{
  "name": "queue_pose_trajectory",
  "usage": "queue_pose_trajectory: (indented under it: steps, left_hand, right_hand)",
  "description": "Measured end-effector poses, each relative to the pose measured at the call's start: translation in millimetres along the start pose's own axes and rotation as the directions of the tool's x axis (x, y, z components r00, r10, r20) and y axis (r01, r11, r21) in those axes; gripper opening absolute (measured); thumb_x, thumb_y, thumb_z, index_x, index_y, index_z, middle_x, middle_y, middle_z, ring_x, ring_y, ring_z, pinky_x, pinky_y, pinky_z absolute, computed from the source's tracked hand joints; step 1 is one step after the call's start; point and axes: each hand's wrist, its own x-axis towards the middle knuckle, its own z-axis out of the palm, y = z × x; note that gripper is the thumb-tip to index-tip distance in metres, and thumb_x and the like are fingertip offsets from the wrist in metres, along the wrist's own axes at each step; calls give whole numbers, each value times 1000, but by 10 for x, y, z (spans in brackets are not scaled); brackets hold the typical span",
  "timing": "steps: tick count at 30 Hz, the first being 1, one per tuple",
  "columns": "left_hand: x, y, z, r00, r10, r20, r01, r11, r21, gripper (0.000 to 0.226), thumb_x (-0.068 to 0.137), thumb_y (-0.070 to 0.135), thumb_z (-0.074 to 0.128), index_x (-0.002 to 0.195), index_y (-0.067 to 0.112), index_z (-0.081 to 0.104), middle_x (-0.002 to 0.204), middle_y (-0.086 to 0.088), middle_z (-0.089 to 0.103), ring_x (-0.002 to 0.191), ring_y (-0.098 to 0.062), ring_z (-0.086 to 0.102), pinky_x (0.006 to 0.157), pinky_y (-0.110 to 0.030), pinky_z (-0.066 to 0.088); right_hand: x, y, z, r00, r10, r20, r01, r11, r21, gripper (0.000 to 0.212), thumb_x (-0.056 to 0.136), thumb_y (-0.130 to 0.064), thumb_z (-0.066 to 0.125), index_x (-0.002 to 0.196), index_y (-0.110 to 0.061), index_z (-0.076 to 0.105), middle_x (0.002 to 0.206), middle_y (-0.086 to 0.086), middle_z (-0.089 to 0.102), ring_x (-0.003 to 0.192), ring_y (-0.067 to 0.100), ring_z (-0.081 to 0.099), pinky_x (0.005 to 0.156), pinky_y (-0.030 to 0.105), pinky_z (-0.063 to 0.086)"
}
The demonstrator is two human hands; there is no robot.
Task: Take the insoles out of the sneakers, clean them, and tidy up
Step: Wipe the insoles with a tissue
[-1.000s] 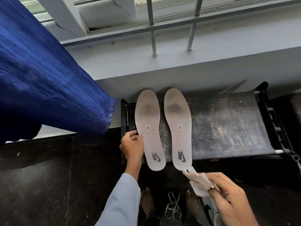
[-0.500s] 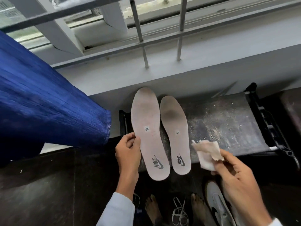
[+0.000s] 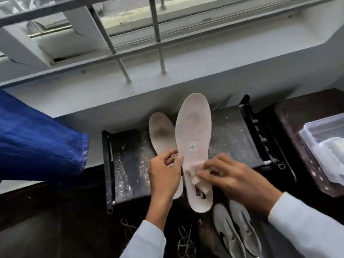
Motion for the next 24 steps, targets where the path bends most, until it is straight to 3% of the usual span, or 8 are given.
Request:
queue_pose_trajectory:
  steps: [4,7,9,12,14,16,20,24]
  left_hand:
    - [-103,-36,149,999,-22,34,21,999,42,17,90,8,66,100,17,76,88,0,79,79,-24,76,49,-29,56]
    - [-163,-42,201,998,-20,59,17,998,53,19,91,7,65,103,17,76,89,2,79,79,-21,77,63,-47,63]
    - [-177,-27,211,998,-10,61,8,999,38,22,91,5,63,101,19,77,89,2,80,84,-21,77,71,-44,63]
    - [-160,-43,248,998,-21,65,20,1000,7,25,91,3,64,107,17,76,91,-2,80,91,-26,75,80,-45,62]
    - [-174,-27,276,998,-17,68,18,1000,-4,24,90,4,66,109,15,77,95,-3,79,95,-24,75,83,-48,61]
    - [-183,-39,298,998,-5,70,6,1000,-13,25,89,3,68,109,15,77,99,-3,79,96,-21,74,87,-45,60]
    - [-283,-45,333,993,-11,119,17,999,-47,33,90,-5,62,96,24,76,88,2,80,81,-12,73,74,-25,61]
    - [-371,-56,341,991,-4,131,12,998,-59,26,91,-3,64,110,12,74,90,4,80,87,-12,75,74,-21,60]
  right_hand:
    - [110,651,24,970,238,-57,-237,971,14,42,76,11,63,110,-13,70,101,11,62,86,26,53,64,42,58]
    - [175,889,-68,847,479,-229,-461,878,131,40,79,11,62,110,-11,72,99,13,64,88,29,57,75,41,56]
    - [162,791,-166,742,564,-362,-514,826,231,41,82,10,59,114,-11,71,101,13,63,92,26,58,83,33,52]
    - [57,335,-236,854,395,-339,-320,912,256,42,83,7,56,118,-12,70,104,11,61,91,21,56,84,24,48]
    - [-32,143,-170,977,143,-159,-112,975,191,40,85,2,55,121,-12,66,106,11,60,92,22,54,80,27,51]
    - [-81,267,-28,998,39,-44,-33,992,118,42,82,0,60,122,-13,64,106,12,59,92,25,55,75,34,55]
    - [-10,861,155,965,241,-109,-234,970,73,35,83,-9,64,116,-17,68,102,14,59,89,28,51,67,43,56]
    - [75,1282,-14,770,546,-329,-541,833,118,34,89,-12,45,112,-15,69,97,17,60,87,34,52,74,44,53]
